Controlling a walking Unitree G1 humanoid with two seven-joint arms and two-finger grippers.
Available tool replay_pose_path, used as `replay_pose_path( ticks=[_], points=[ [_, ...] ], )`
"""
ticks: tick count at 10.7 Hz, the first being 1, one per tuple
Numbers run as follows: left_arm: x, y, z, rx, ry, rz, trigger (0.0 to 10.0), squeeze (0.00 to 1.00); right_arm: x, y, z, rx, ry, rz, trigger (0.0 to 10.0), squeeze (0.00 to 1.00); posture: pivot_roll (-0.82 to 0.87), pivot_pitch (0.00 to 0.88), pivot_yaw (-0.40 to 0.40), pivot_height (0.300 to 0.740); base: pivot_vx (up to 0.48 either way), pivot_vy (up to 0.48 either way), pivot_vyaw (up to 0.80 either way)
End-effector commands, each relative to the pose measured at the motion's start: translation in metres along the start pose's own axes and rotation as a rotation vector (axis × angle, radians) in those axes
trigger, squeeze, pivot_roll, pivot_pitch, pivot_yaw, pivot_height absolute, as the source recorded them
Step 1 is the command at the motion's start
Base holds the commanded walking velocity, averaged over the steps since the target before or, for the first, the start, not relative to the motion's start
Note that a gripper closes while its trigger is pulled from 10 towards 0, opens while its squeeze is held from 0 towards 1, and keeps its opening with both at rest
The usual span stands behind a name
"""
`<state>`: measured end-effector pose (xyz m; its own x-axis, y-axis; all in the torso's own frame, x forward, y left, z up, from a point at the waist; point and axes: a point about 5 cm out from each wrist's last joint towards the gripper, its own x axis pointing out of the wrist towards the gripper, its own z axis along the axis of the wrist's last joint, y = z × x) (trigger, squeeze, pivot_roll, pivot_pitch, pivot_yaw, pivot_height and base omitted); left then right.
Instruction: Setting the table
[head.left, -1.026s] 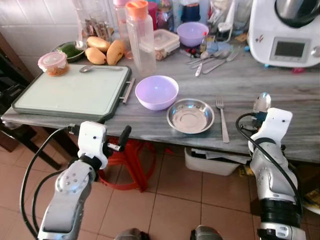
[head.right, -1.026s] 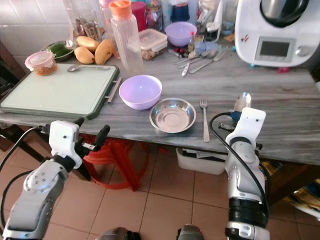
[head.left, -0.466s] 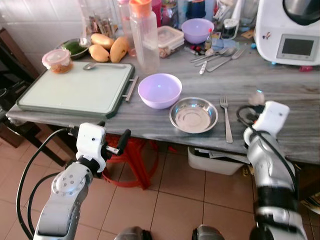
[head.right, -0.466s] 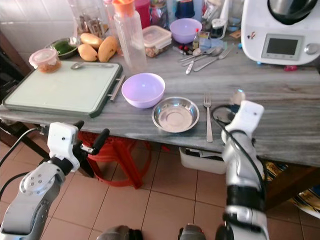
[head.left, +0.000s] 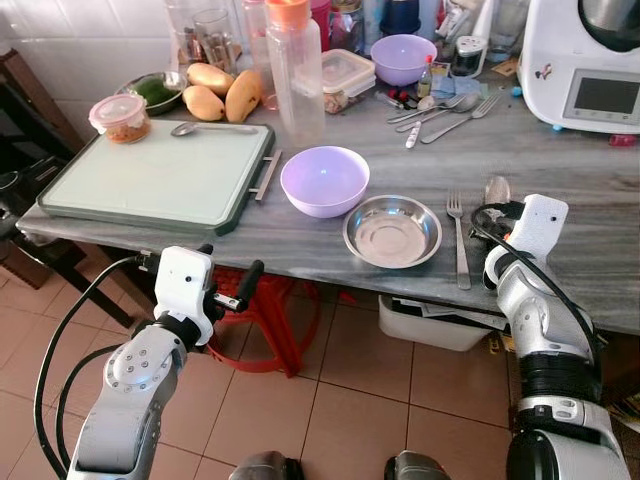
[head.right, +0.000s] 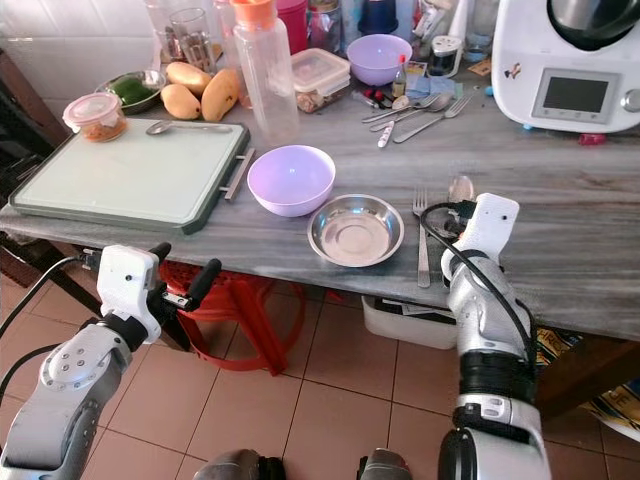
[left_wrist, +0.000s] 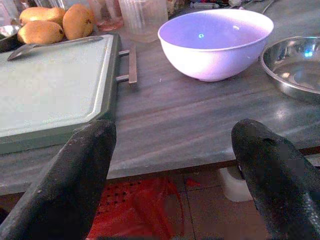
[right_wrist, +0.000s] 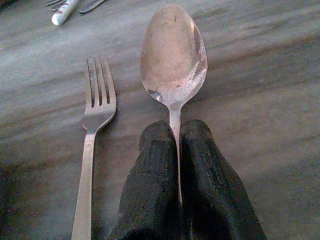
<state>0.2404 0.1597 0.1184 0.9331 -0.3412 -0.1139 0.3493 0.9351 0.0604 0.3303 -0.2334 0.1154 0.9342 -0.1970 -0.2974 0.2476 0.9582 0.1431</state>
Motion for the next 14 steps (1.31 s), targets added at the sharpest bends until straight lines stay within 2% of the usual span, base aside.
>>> replay_pose_path(
  ticks=[1,10,14],
  points=[
    [0.000,-0.001,0.003,0.012,-0.002,-0.003,10.0,0.00,-0.001,0.004,-0.017,-0.004,0.075,0.017,10.0,0.00,0.05,0.052,0.110,0.740,0.000,0.000,0.00],
    [0.002,-0.003,0.003,0.008,0.002,-0.007,10.0,0.00,-0.007,-0.003,-0.035,-0.042,0.155,0.018,10.0,0.00,0.04,0.055,0.106,0.740,0.000,0.000,0.00],
    [0.004,-0.003,0.003,0.006,0.002,-0.007,10.0,0.00,-0.011,-0.017,-0.040,-0.088,0.181,0.000,10.0,0.00,0.04,0.054,0.105,0.740,0.000,0.000,0.00]
  ],
)
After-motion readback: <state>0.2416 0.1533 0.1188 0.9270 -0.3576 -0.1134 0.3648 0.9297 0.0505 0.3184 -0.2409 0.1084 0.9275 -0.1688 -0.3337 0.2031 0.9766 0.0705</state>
